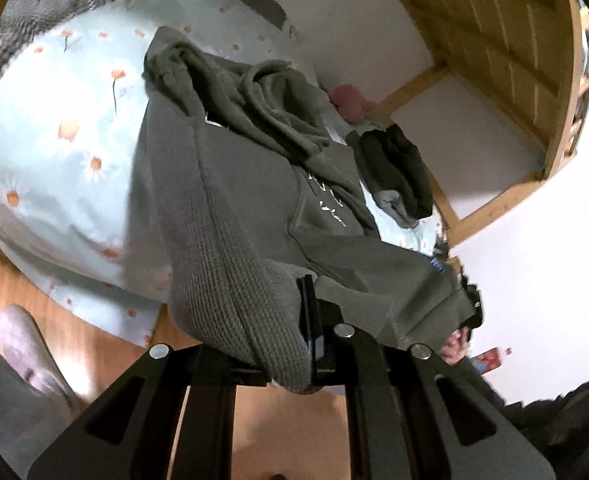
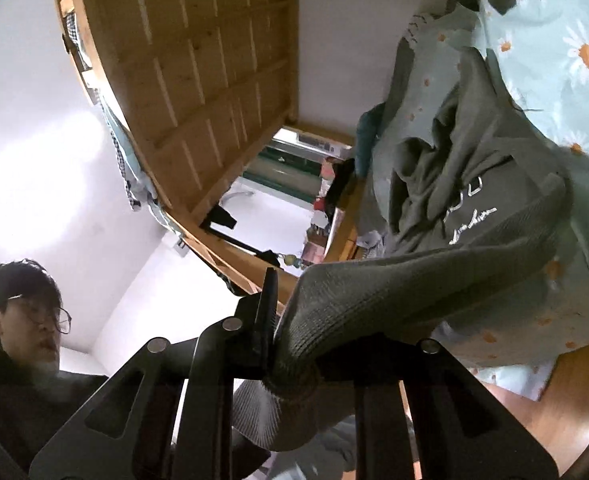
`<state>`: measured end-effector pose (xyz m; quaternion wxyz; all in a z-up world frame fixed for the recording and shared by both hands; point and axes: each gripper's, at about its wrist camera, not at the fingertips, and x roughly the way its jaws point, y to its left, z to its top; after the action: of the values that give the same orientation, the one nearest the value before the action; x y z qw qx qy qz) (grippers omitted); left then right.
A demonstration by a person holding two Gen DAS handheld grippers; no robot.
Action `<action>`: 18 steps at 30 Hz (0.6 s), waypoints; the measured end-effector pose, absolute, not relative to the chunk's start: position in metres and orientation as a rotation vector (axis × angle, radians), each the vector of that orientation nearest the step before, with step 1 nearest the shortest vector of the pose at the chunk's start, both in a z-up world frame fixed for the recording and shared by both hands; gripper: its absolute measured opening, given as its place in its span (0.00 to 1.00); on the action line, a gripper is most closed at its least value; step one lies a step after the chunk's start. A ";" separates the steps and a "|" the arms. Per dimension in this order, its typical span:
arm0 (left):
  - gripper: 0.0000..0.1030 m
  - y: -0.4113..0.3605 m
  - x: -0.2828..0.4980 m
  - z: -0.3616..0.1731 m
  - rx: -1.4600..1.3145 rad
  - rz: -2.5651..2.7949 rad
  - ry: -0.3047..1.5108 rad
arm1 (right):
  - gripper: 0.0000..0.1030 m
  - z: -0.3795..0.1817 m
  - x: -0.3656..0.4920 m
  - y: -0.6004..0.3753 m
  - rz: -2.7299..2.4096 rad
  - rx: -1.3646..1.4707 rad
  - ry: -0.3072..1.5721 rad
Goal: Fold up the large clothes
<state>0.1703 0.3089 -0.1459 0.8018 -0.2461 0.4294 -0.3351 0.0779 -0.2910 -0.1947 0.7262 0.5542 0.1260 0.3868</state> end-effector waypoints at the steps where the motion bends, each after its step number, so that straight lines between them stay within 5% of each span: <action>1: 0.10 0.309 0.172 -0.145 -0.525 -0.711 0.920 | 0.17 -0.193 0.081 -0.291 0.842 1.214 0.279; 8: 0.10 0.305 0.189 -0.127 -0.496 -0.707 0.889 | 0.16 -0.169 0.103 -0.294 0.732 1.122 0.378; 18: 0.10 0.311 0.242 -0.073 -0.531 -0.713 0.752 | 0.16 -0.117 0.162 -0.317 0.761 1.116 0.289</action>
<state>0.2423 0.3109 -0.0730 0.8352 -0.2509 0.3550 -0.3368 0.1617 -0.3171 -0.1167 0.7709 0.5146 0.1331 0.3510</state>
